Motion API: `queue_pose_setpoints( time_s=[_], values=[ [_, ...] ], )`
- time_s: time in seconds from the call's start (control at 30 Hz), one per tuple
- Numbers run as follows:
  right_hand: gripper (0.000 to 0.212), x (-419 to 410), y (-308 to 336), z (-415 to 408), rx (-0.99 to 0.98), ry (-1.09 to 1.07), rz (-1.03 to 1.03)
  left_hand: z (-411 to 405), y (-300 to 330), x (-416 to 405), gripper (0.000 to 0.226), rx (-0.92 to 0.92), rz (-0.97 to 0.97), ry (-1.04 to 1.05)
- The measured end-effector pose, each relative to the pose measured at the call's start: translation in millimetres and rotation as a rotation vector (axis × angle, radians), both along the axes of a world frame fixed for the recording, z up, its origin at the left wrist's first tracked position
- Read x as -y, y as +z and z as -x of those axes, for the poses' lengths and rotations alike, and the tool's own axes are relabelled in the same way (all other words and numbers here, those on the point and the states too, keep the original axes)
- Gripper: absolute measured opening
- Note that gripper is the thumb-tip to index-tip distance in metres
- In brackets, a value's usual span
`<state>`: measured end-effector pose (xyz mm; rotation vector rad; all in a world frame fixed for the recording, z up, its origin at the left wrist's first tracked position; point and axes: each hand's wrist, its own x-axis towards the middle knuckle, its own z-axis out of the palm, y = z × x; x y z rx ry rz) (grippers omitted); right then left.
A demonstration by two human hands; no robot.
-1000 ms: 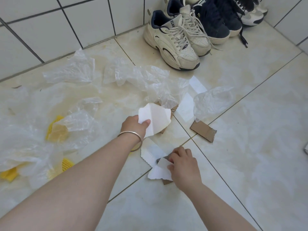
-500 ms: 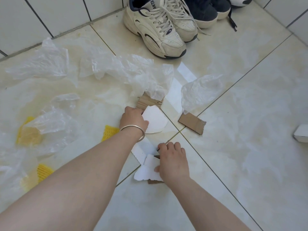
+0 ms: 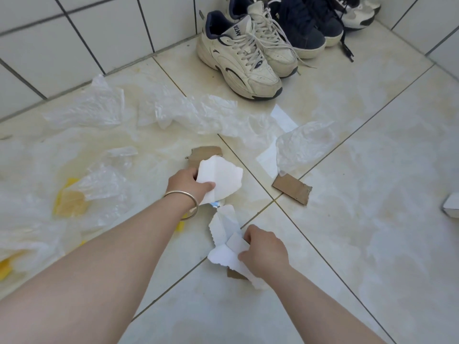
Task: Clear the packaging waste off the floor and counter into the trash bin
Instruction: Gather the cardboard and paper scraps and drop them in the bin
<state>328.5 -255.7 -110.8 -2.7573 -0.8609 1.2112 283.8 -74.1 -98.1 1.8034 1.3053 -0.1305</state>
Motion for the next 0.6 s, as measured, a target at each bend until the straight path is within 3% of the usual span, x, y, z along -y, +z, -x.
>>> queue_pose_setpoints(
  time_s=[0.13, 0.23, 0.3, 0.43, 0.6],
  values=[
    [0.029, 10.2, 13.9, -18.2, -0.173, -0.1, -0.005, 15.7, 1.5, 3.1, 0.033, 0.168, 0.217, 0.205],
    [0.013, 20.5, 24.3, -38.4, -0.233, -0.259, -0.069, 25.4, 3.7, 11.1, 0.029, 0.343, 0.487, 0.371],
    [0.016, 25.1, 29.9, -51.2, -0.235, -0.417, -0.144, 28.6, 3.3, 17.1, 0.025, 0.419, 0.63, 0.473],
    [0.028, 30.0, 30.8, -77.2, -0.05, -0.49, -0.201, 24.1, 1.8, 24.5, 0.027, 0.515, 0.758, 0.642],
    [0.044, 22.4, 20.2, -106.8, 0.178, -0.292, -0.122, 10.2, 4.5, 32.7, 0.034, 0.519, 0.725, 0.677]
  ],
)
